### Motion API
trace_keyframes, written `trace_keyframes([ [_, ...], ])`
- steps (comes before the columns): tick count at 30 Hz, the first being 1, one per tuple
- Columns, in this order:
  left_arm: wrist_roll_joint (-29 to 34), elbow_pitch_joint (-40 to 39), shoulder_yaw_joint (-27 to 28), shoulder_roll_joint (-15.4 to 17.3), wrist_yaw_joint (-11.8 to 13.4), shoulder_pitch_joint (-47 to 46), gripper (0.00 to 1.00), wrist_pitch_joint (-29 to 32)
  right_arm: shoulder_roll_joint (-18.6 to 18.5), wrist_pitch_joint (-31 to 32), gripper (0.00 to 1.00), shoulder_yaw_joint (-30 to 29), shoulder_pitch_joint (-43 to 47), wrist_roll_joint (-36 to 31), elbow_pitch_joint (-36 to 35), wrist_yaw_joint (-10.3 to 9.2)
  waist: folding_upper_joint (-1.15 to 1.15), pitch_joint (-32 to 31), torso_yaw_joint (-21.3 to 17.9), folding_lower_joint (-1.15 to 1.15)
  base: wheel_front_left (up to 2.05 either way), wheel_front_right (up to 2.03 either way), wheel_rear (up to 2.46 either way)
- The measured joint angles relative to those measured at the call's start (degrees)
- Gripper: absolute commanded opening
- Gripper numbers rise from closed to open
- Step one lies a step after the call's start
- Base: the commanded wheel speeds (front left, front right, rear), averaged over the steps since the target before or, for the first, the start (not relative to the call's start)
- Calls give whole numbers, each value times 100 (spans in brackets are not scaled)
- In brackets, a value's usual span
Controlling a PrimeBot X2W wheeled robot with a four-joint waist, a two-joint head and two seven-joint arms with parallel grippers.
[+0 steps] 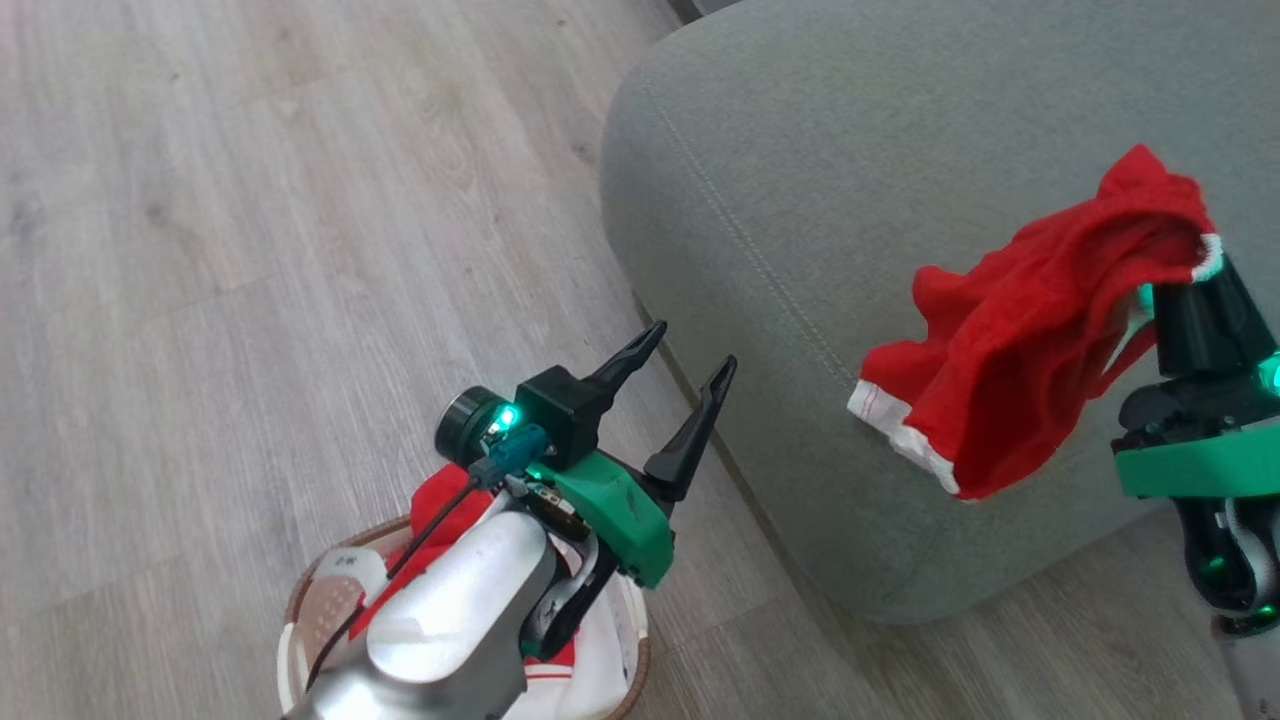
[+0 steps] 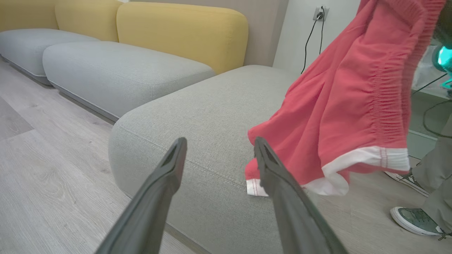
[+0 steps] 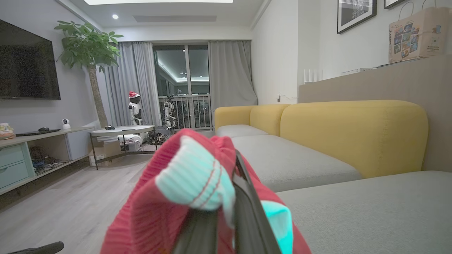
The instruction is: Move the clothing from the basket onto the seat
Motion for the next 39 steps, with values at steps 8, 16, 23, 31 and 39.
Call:
trace_keyframes([
  [8, 186, 75, 1, -2, 48, -51, 100, -75, -18, 0, 0, -23, -3, -1, -142, 0, 0, 68, -138, 0, 0, 0, 0],
  [16, 401, 69, 5, -20, 66, -309, 100, -100, -422, 0, 0, -4, -1061, 396, 44, 0, 0, 426, -111, 1, 0, 0, 0],
  [23, 516, 141, -31, -81, 80, -770, 100, -91, -1011, -2, 0, 5, -2260, 882, 622, 0, 0, 895, 7, 1, 0, 0, 0],
  [31, 727, 275, -225, -207, 100, -1390, 100, 16, -1730, -2, 0, 1, -3400, 1274, 1491, 0, 0, 1625, 250, 1, 0, 0, 0],
  [39, 845, 326, -411, -245, 202, -1881, 100, 118, -2154, -3, 0, -242, -3989, 1170, 2288, 0, 0, 2343, 505, 2, 0, 0, 0],
])
